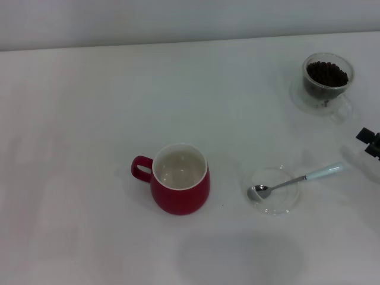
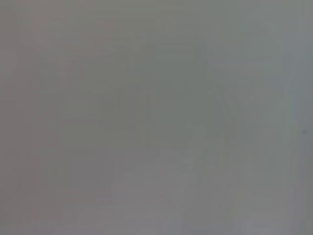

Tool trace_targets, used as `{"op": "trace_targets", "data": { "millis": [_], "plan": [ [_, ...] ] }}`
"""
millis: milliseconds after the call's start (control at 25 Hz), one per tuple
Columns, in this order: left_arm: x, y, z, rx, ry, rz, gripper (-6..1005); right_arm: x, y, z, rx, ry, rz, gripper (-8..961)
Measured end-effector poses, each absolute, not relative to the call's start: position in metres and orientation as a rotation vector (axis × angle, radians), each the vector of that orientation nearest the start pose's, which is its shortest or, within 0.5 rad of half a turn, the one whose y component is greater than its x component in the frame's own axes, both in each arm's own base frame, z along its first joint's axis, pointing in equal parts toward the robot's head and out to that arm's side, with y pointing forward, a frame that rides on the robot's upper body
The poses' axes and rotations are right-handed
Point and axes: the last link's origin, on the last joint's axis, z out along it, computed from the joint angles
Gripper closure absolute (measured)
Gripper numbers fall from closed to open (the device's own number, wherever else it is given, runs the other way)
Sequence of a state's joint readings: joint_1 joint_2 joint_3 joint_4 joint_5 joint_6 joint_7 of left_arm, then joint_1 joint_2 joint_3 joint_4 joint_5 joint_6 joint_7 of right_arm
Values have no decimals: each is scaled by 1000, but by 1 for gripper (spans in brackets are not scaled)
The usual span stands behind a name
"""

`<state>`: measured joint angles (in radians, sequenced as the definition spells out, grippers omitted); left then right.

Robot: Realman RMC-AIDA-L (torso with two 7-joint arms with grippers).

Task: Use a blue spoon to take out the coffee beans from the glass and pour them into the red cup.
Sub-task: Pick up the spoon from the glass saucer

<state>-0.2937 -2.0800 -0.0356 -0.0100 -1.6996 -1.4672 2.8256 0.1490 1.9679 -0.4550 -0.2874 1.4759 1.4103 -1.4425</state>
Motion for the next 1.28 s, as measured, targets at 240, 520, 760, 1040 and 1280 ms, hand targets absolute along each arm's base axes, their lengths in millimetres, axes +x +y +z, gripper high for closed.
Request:
{"op": "trace_targets", "data": {
  "millis": [240, 520, 760, 1040, 1280],
  "plan": [
    [-371, 260, 25, -1435, -540, -781, 126, 411, 214, 35, -1634, 1672, 1091, 109],
    [-371, 261, 28, -1434, -526, -782, 126, 408, 213, 31, -1667, 1685, 1087, 110],
    [-371, 261, 28, -1432, -524, -782, 126, 404, 213, 27, -1700, 1696, 1085, 111],
    [-371, 259, 28, -1433, -525, -781, 127, 400, 211, 19, -1747, 1715, 1069, 113],
    [-372, 258, 27, -1435, -527, -779, 127, 396, 212, 12, -1783, 1724, 1057, 114]
  ]
}}
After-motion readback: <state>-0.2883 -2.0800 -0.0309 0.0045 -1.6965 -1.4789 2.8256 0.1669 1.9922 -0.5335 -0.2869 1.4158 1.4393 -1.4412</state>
